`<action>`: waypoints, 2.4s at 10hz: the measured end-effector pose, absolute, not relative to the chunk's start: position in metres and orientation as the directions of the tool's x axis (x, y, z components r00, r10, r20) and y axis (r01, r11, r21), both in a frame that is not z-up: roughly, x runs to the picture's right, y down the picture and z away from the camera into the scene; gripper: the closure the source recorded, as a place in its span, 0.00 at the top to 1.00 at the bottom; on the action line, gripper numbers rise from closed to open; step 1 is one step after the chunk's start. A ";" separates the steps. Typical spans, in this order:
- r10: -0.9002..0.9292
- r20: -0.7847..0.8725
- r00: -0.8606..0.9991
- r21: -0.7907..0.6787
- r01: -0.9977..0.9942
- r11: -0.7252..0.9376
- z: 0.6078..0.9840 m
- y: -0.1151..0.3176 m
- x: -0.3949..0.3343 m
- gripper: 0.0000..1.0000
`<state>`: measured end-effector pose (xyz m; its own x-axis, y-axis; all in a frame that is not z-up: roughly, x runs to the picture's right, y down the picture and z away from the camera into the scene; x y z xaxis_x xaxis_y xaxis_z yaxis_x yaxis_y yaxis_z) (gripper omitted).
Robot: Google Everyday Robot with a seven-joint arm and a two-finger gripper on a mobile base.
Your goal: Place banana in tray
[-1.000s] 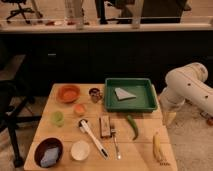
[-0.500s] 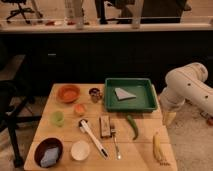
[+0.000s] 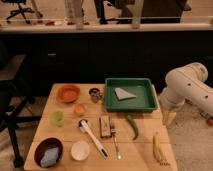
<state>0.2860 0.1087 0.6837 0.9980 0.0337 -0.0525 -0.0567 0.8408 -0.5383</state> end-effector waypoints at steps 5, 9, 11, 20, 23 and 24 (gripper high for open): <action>0.176 -0.161 0.971 -0.497 -0.234 0.836 0.690 0.113 0.289 0.80; 0.536 -0.401 0.743 -0.321 -0.661 0.678 0.707 0.136 0.291 0.80; 0.626 -0.464 0.627 -0.247 -0.770 0.589 0.720 0.156 0.290 0.80; 0.706 -0.525 0.475 -0.182 -0.873 0.452 0.745 0.186 0.285 0.80; 0.805 -0.564 0.185 -0.037 -0.979 0.199 0.758 0.205 0.302 0.80; 0.814 -0.567 0.126 -0.011 -0.989 0.146 0.759 0.210 0.305 0.80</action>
